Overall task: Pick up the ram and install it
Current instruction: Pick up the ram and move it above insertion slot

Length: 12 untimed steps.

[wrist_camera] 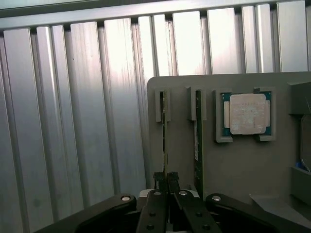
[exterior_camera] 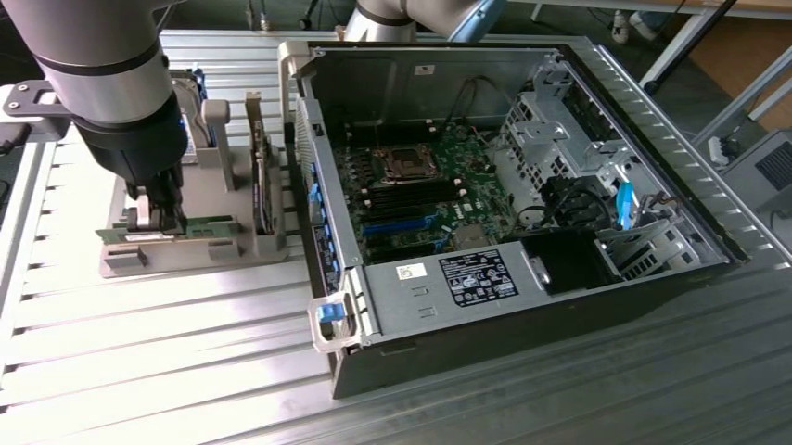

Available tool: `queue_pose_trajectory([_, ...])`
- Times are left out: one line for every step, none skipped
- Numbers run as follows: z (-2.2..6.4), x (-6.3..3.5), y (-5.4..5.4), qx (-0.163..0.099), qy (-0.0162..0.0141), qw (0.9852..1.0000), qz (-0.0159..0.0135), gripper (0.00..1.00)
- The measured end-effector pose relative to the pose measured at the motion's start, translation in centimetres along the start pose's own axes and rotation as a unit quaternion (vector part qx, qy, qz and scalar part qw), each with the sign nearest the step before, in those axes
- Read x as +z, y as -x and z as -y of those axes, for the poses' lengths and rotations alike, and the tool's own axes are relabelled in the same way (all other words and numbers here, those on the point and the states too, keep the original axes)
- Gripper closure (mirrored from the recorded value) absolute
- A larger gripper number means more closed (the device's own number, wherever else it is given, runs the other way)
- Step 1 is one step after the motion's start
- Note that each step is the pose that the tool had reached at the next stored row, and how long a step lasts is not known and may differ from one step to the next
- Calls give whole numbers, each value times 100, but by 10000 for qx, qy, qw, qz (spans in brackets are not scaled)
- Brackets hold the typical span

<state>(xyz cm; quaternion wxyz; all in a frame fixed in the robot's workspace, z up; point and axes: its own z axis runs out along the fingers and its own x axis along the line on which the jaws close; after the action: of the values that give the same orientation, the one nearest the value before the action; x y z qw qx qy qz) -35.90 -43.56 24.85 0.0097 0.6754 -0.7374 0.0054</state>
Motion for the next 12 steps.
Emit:
queue_pose_trajectory([0, -4, 0, 0, 0, 10000, -1, 89])
queue_pose_trajectory([0, -7, 0, 0, 0, 10000, -2, 89])
queue_pose_trajectory([0, -10, 0, 0, -1, 10000, -2, 89])
queue_pose_trajectory([0, -11, 0, 0, 0, 10000, -3, 89])
queue_pose_trajectory([0, -13, 0, 0, 0, 10000, -4, 89])
queue_pose_trajectory([0, -15, 0, 0, 0, 10000, -4, 89])
queue_pose_trajectory([0, -17, 0, 0, 0, 10000, -4, 89])
queue_pose_trajectory([0, -20, 0, 0, -1, 10000, -4, 89])
queue_pose_trajectory([0, -21, -1, 0, 0, 10000, -5, 89])
queue_pose_trajectory([0, -27, -1, 0, -1, 10000, -7, 89])
queue_pose_trajectory([0, -31, -1, 0, -1, 10000, -10, 89])
queue_pose_trajectory([0, -32, -1, 0, -1, 10000, -10, 89])
